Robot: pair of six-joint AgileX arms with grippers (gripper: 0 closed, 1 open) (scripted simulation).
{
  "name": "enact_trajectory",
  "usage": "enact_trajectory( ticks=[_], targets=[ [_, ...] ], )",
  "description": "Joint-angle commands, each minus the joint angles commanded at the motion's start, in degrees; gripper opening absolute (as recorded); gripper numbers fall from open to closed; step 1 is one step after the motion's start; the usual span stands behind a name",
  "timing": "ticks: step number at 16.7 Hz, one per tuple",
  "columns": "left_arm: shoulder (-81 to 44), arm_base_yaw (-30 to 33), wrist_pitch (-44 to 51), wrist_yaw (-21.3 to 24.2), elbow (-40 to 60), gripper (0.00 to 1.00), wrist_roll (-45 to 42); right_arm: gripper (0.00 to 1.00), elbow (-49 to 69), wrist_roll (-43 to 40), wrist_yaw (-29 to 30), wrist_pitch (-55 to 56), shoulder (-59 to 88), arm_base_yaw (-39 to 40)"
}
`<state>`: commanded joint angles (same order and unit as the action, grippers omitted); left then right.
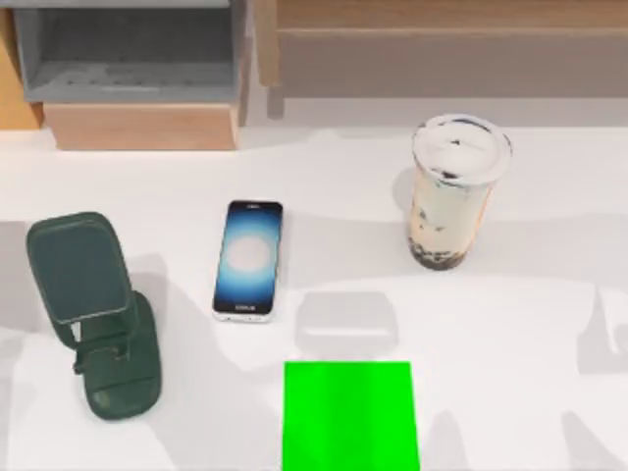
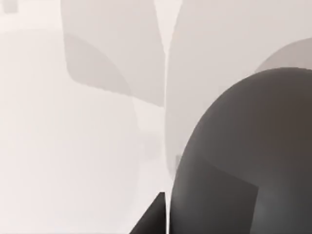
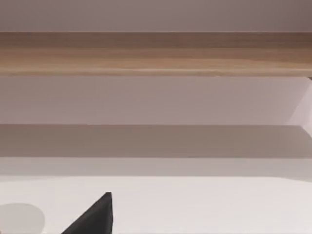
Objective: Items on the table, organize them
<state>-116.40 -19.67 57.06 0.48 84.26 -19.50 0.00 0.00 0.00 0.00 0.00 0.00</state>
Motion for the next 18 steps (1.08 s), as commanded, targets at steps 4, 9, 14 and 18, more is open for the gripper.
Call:
enact_trajectory(
  ticks=[4,9,14,18],
  targets=[
    [2.8,0.1,9.6,0.0,6.0,0.0,0.1,1.0,0.0,0.0,0.0,0.0,0.0,0.0],
    [3.8,0.0,10.8,-0.1,7.2,0.0,0.1,1.0,0.0,0.0,0.0,0.0,0.0,0.0],
    [5.5,2.9,10.1,0.8,8.0,0.0,-4.5,1.0,0.0,0.0,0.0,0.0,0.0,0.0],
    [9.7,9.3,8.7,1.6,10.3,0.0,-15.8,1.0,0.0,0.0,0.0,0.0,0.0,0.0]
  ],
)
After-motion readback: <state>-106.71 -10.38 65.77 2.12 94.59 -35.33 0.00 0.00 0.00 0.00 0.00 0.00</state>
